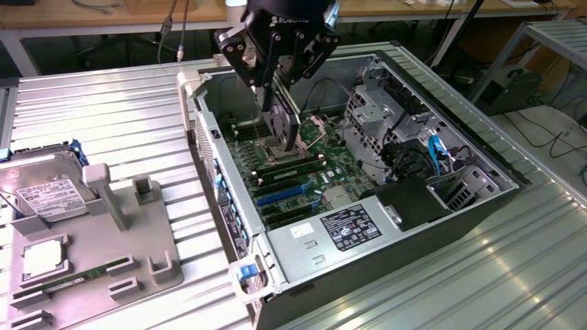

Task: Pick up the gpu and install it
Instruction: 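Pick up the gpu and move the gpu toward the slot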

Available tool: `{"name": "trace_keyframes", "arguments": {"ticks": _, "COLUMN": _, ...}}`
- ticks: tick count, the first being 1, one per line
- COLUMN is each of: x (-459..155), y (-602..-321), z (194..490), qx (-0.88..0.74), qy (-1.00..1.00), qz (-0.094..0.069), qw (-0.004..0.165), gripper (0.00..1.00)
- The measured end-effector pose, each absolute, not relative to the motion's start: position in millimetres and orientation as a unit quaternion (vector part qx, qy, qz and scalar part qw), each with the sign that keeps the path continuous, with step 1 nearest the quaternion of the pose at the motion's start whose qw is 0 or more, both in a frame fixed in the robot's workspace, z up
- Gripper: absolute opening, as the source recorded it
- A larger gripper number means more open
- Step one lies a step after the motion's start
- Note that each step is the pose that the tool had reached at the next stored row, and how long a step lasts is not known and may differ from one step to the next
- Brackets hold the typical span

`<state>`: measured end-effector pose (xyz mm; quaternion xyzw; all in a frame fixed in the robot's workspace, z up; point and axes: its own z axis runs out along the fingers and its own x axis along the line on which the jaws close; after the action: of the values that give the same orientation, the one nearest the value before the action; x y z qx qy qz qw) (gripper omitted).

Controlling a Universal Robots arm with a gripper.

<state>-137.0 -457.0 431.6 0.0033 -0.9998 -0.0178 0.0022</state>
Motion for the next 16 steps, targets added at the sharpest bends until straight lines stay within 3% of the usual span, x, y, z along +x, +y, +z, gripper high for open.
{"name": "trace_keyframes", "arguments": {"ticks": 16, "x": -112, "y": -457, "z": 432, "qx": 0.003, "qy": -1.0, "qz": -0.018, "qw": 0.002, "gripper": 0.28}}
